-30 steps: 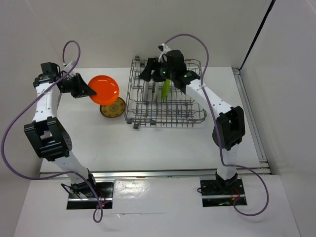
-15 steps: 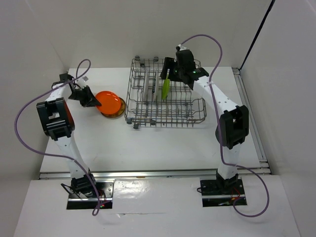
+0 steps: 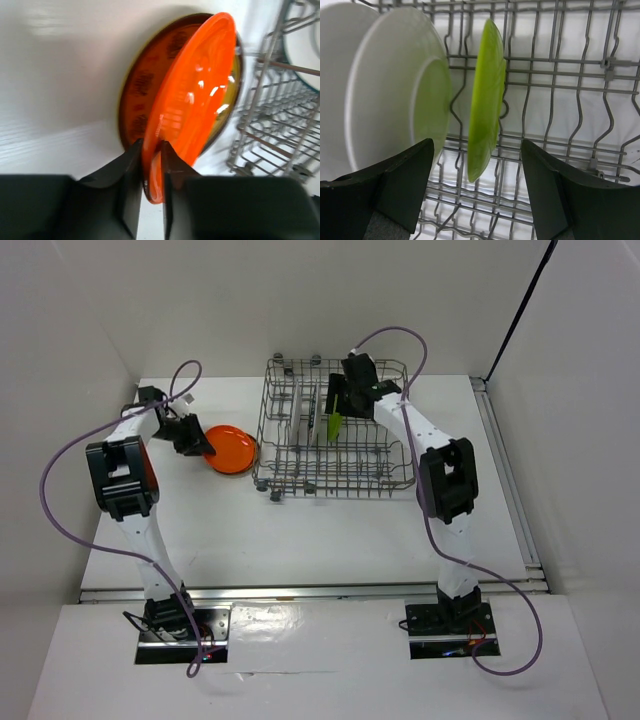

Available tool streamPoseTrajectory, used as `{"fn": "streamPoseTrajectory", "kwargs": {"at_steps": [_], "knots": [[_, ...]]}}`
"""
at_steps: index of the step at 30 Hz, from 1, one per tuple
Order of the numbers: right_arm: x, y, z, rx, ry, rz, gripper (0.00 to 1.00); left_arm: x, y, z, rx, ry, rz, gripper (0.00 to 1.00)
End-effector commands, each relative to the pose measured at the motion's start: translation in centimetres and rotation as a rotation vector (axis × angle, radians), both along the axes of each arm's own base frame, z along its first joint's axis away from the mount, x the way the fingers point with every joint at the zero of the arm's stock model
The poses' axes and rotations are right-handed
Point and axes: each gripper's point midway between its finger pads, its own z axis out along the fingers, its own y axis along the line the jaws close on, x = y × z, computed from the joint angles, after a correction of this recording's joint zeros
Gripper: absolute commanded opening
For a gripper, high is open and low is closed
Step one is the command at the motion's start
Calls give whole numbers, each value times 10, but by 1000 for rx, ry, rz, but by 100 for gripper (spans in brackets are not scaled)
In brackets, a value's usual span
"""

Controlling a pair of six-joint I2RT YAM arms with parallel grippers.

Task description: Unload the plates from the dish rack

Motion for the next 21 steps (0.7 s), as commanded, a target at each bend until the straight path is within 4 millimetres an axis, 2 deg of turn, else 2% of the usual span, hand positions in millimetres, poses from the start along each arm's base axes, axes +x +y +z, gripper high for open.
{"fn": "streamPoseTrajectory", "kwargs": {"at_steps": [1, 2, 3, 4, 6, 7, 9, 10, 11, 15, 16, 17, 21], "knots": [[11, 2, 24, 12, -53, -7, 78, -2, 9, -16, 98, 41, -22, 37], [9, 1, 21, 7, -42, -7, 78, -3, 11, -19, 110, 51, -27, 42], [9, 1, 24, 7, -42, -7, 78, -5, 8, -21, 119, 63, -34, 51], [10, 0, 18, -2, -35, -14, 78, -8, 6, -22, 163, 74, -57, 56], [10, 0, 18, -3, -34, -14, 78, -11, 4, -25, 215, 91, -80, 64], [10, 0, 12, -7, -25, -14, 78, -13, -4, -26, 235, 98, -110, 65], [14, -3, 9, -21, -29, -32, 78, -15, -5, -25, 286, 98, -134, 66], [13, -5, -7, -43, 3, -38, 78, -14, -5, -20, 288, 87, -132, 67], [17, -4, -4, -39, -5, -38, 78, -14, -8, -21, 297, 88, -142, 67], [23, -4, -16, -55, 15, -57, 72, -10, -11, -9, 284, 69, -113, 67], [24, -5, -25, -67, 26, -64, 71, -7, -11, -6, 282, 63, -104, 67], [23, -2, -21, -72, 21, -61, 69, -6, -11, -1, 285, 51, -102, 68], [25, -5, -27, -95, 34, -76, 68, -3, 0, 8, 342, 44, -62, 68]]}}
